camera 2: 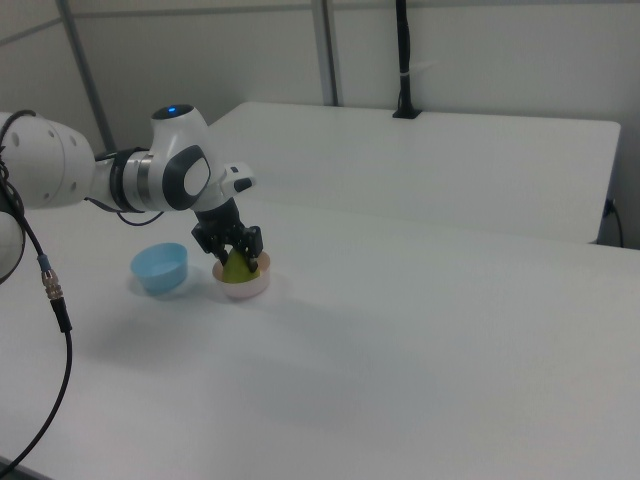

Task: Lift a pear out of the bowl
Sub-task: 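Close the gripper around the pear's body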

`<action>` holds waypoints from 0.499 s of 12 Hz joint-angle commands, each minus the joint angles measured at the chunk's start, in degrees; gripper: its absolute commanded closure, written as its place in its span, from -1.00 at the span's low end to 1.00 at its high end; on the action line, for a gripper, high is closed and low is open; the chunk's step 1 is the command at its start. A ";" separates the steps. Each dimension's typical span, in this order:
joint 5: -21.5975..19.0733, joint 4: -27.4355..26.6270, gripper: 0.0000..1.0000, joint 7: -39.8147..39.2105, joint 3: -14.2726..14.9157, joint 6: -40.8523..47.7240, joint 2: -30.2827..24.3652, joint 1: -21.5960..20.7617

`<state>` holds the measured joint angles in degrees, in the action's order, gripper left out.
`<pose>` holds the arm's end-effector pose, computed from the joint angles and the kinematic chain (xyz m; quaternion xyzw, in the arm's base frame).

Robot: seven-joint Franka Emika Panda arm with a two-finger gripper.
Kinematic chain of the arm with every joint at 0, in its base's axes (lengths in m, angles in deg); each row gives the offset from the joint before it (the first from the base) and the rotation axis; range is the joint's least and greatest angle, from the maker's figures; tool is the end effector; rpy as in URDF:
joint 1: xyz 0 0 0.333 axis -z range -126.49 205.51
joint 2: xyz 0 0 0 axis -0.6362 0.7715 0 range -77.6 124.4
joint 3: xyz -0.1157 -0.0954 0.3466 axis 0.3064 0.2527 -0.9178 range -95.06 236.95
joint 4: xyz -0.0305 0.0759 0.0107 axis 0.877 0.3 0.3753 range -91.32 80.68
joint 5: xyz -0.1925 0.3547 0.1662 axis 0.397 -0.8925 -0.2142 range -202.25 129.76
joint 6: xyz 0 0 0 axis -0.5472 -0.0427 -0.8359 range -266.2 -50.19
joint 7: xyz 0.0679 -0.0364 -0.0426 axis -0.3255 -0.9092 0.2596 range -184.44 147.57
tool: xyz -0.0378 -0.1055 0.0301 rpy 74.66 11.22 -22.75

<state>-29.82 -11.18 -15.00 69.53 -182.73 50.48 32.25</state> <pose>0.7466 0.1082 0.3665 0.9934 0.0776 0.0787 0.0310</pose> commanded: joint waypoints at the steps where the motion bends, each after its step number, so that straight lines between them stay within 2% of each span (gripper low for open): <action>1: -0.01 -0.47 0.26 1.13 0.54 -0.21 -3.00 -0.65; 4: -0.01 -0.21 0.26 2.98 0.62 0.83 -4.23 -0.39; 6: -0.10 3.55 0.26 2.81 1.33 6.70 -4.76 0.13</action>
<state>-29.83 -9.89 -13.14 69.71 -181.93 47.64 32.43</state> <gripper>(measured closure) 0.388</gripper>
